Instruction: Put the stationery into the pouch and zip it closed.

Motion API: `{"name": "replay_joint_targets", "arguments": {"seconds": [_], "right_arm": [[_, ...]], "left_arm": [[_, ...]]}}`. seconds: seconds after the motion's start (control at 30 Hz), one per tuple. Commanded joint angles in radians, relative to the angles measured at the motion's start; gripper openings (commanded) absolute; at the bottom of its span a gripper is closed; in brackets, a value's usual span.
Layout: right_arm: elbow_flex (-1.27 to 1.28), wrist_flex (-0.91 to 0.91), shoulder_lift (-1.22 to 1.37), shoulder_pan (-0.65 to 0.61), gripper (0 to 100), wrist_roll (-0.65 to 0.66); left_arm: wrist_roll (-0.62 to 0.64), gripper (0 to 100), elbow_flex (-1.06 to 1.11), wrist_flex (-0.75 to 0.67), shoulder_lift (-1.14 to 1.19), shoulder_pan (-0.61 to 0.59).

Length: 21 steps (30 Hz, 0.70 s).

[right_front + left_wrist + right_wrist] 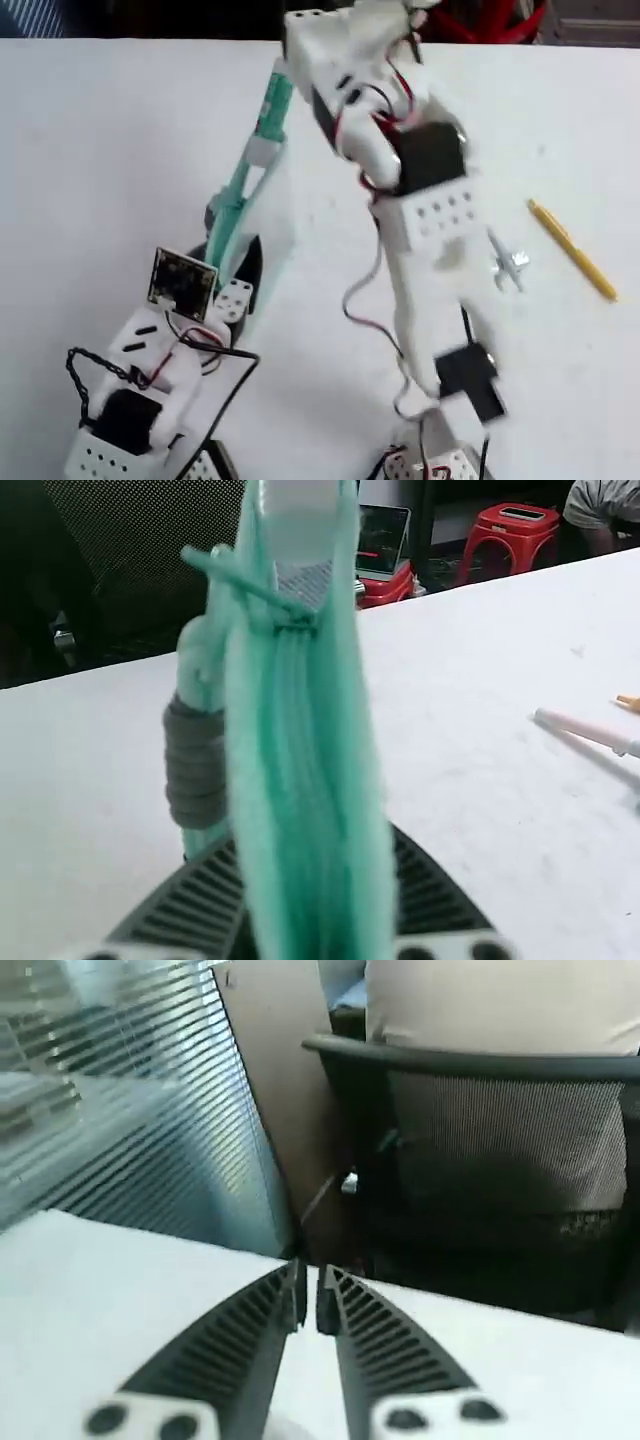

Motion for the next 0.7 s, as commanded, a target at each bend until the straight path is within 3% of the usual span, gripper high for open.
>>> {"name": "replay_joint_targets", "arguments": {"seconds": [0.0, 0.27, 0.67], "right_arm": [[-0.229, 0.081, 0.159, 0.007, 2.0, -0.009], [-0.468, 0.26, 0.352, 0.016, 1.8, -0.009], [-0.672, 0.608, 0.355, -0.133, 1.8, -0.009]], "left_arm": [[-0.011, 8, -0.005, -0.017, -0.008, 0.015], [-0.011, 8, -0.005, -0.017, -0.008, 0.015], [-0.011, 8, -0.003, -0.02, -0.008, 0.015]]}}
